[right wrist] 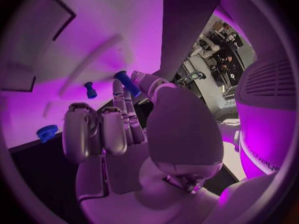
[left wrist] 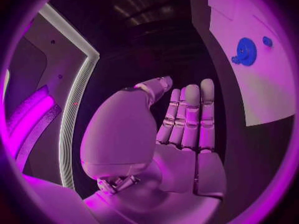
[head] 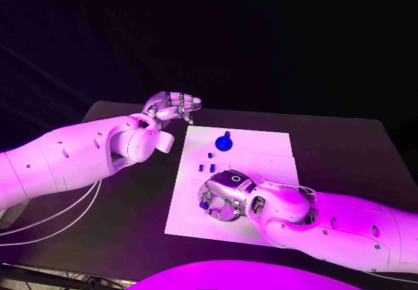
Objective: Assemble the parts on the task board
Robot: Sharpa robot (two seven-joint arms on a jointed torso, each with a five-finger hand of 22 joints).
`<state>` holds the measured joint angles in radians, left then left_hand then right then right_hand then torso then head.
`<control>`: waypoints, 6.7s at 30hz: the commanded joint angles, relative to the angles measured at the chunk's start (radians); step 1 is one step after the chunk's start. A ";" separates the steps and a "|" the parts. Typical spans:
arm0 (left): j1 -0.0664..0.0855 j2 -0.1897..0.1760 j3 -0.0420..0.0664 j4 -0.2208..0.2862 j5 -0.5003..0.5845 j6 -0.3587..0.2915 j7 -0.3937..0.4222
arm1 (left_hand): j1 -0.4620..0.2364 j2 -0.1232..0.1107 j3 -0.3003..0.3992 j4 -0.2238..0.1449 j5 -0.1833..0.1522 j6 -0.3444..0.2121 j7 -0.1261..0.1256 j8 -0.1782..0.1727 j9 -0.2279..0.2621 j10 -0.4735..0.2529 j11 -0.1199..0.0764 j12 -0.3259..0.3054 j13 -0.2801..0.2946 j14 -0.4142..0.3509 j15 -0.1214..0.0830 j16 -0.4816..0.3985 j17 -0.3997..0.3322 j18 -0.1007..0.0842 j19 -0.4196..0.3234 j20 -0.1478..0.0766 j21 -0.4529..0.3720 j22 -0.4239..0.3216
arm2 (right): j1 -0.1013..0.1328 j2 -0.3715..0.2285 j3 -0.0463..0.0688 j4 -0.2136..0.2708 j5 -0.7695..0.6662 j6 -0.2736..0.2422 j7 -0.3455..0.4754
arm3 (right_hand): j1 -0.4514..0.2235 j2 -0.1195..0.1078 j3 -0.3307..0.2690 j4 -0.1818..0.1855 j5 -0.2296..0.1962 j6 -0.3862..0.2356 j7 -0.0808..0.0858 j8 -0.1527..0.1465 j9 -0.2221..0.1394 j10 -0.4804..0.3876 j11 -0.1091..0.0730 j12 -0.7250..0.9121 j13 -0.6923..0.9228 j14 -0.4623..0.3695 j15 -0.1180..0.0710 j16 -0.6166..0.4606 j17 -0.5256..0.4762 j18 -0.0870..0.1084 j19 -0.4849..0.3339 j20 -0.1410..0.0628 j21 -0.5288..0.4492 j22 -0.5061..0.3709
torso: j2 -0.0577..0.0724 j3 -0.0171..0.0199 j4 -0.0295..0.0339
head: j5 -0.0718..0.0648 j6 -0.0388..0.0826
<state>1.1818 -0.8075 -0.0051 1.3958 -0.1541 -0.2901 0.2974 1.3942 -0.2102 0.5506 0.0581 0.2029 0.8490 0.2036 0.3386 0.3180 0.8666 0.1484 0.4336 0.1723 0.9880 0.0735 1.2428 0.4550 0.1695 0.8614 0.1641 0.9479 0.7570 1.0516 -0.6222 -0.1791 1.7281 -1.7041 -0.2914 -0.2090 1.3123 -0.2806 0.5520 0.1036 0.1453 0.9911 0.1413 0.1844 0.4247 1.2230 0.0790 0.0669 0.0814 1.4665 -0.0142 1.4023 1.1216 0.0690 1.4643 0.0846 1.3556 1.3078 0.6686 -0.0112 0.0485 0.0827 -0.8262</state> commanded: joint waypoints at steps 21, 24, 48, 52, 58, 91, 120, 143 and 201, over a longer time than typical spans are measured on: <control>0.001 -0.004 0.000 0.001 -0.012 0.036 -0.012 | -0.006 0.006 -0.007 -0.002 -0.002 -0.007 0.000 0.004 0.002 -0.009 0.000 0.008 -0.002 -0.008 0.002 0.005 -0.002 0.014 -0.001 0.008 -0.007 -0.002 | 0.020 -0.109 0.011 0.080 0.074 -0.215 0.051 | 0.099 0.065 -0.338 0.045 0.062 -0.077 0.011 -0.069 -0.031 -0.180 0.009 0.130 0.003 0.007 0.017 -0.031 -0.063 0.011 -0.020 0.016 -0.130 -0.017 | -0.001 0.0012 -0.0016 | -0.025 0.022; 0.001 -0.005 0.000 0.001 -0.012 0.037 -0.011 | -0.006 0.006 -0.007 -0.002 -0.002 -0.007 0.000 0.004 0.002 -0.009 0.000 0.008 -0.002 -0.008 0.002 0.005 -0.002 0.014 -0.001 0.008 -0.007 -0.002 | 0.039 -0.151 0.015 0.103 0.140 -0.218 0.056 | 0.107 0.067 -0.339 0.050 0.064 -0.073 0.012 -0.069 -0.031 -0.172 0.008 0.147 0.006 0.009 0.016 -0.029 -0.058 0.010 -0.017 0.015 -0.124 -0.012 | 0.000 0.0010 -0.0013 | -0.037 0.027; -0.002 -0.038 -0.007 0.040 -0.010 0.044 0.015 | -0.009 0.003 -0.010 0.000 -0.002 -0.011 0.001 0.005 0.002 -0.014 0.001 0.010 -0.002 -0.011 0.003 0.005 -0.003 0.014 -0.003 0.008 -0.009 -0.003 | 0.107 -0.560 -0.002 0.206 0.444 -0.015 -0.191 | -0.022 0.148 -0.625 0.190 0.108 -0.070 -0.043 0.223 0.111 0.239 -0.060 1.373 1.314 0.076 -0.036 0.123 0.288 -0.057 0.089 -0.030 0.171 0.231 | -0.013 -0.0079 -0.0142 | -0.166 0.020; -0.002 -0.039 -0.007 0.044 -0.009 0.045 0.015 | -0.009 0.003 -0.010 0.000 -0.002 -0.011 0.001 0.005 0.002 -0.014 0.001 0.010 -0.002 -0.011 0.003 0.005 -0.003 0.014 -0.003 0.008 -0.009 -0.003 | 0.078 -0.566 -0.006 0.214 0.428 -0.011 -0.227 | -0.048 0.158 -0.651 0.191 0.102 -0.071 -0.044 0.229 0.112 0.245 -0.060 1.381 1.329 0.077 -0.036 0.127 0.299 -0.060 0.093 -0.030 0.179 0.238 | -0.014 -0.0087 -0.0131 | -0.165 0.015; -0.002 -0.043 -0.008 0.046 -0.009 0.044 0.014 | -0.009 0.003 -0.010 0.000 -0.002 -0.011 0.001 0.005 0.002 -0.014 0.001 0.010 -0.002 -0.011 0.003 0.005 -0.003 0.014 -0.003 0.008 -0.009 -0.003 | 0.052 -0.558 -0.007 0.213 0.414 -0.018 -0.254 | -0.084 0.164 -0.676 0.192 0.090 -0.067 -0.047 0.236 0.114 0.250 -0.062 1.386 1.340 0.078 -0.037 0.130 0.308 -0.062 0.096 -0.031 0.188 0.244 | -0.013 -0.0083 -0.0139 | -0.159 0.011; -0.002 -0.044 -0.008 0.044 -0.010 0.048 0.008 | -0.011 0.003 -0.011 0.002 -0.002 -0.013 0.001 0.007 0.002 -0.017 0.001 0.013 -0.003 -0.013 0.004 0.005 -0.004 0.014 -0.004 0.009 -0.011 -0.003 | -0.009 -0.468 -0.009 0.160 0.388 0.030 -0.299 | -0.104 0.185 -0.681 0.188 0.076 -0.031 -0.068 0.281 0.148 0.268 -0.080 1.399 1.371 0.081 -0.053 0.135 0.326 -0.067 0.103 -0.044 0.207 0.258 | -0.014 -0.0086 -0.0147 | -0.153 0.007; -0.002 -0.041 -0.008 0.038 -0.011 0.050 0.002 | -0.011 0.004 -0.012 0.003 -0.002 -0.014 0.001 0.008 0.002 -0.022 0.002 0.013 -0.003 -0.014 0.005 0.006 -0.005 0.014 -0.004 0.010 -0.012 -0.004 | 0.041 -0.445 -0.008 0.214 0.642 -0.077 -0.230 | -0.039 0.230 -0.597 0.189 0.171 0.007 -0.080 0.252 0.131 0.279 -0.093 1.392 1.378 0.083 -0.064 0.136 0.337 -0.069 0.107 -0.056 0.215 0.263 | -0.014 -0.0091 -0.0139 | -0.146 0.023; -0.002 -0.039 -0.008 0.039 -0.012 0.054 -0.001 | -0.011 0.004 -0.012 0.003 -0.001 -0.014 0.001 0.009 0.002 -0.025 0.002 0.014 -0.004 -0.014 0.005 0.007 -0.005 0.014 -0.005 0.010 -0.012 -0.004 | 0.035 -0.345 -0.008 0.169 0.598 -0.036 -0.251 | -0.103 0.200 -0.621 0.189 0.144 0.015 -0.079 0.247 0.134 0.279 -0.092 1.386 1.378 0.083 -0.063 0.135 0.337 -0.069 0.107 -0.054 0.215 0.263 | -0.014 -0.0089 -0.0152 | -0.137 0.018; -0.002 -0.042 -0.008 0.036 -0.012 0.058 -0.014 | -0.010 0.008 -0.012 0.006 -0.001 -0.017 0.002 0.013 0.003 -0.034 0.003 0.018 -0.004 -0.017 0.006 0.009 -0.006 0.014 -0.005 0.011 -0.014 -0.005 | 0.014 -0.352 -0.008 0.209 0.600 -0.042 -0.258 | -0.243 0.229 -0.680 0.190 -0.009 0.011 -0.082 0.256 0.174 0.277 -0.093 1.366 1.379 0.082 -0.064 0.131 0.332 -0.069 0.107 -0.055 0.215 0.263 | -0.015 -0.0089 -0.0149 | -0.138 0.018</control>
<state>1.1794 -0.8509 -0.0142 1.4307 -0.1646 -0.2496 0.2837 1.3903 -0.2063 0.5423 0.0607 0.2029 0.8383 0.2071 0.3468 0.3192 0.8413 0.1516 0.4473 0.1695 0.9773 0.0769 1.2466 0.4504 0.1696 0.8576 0.1679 0.9400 0.7529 1.0669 -0.9770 -0.1873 1.9354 -1.1224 -0.3578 -0.4842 1.0713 -0.0603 -0.1331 0.2952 0.1321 1.0037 0.0647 0.4375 0.5977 1.4685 -0.0089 1.4308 1.3073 1.4646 -0.0700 1.5321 1.3074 0.0066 1.4680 0.0342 1.5655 1.3081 0.6542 -0.0194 0.0334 -0.0541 -0.8083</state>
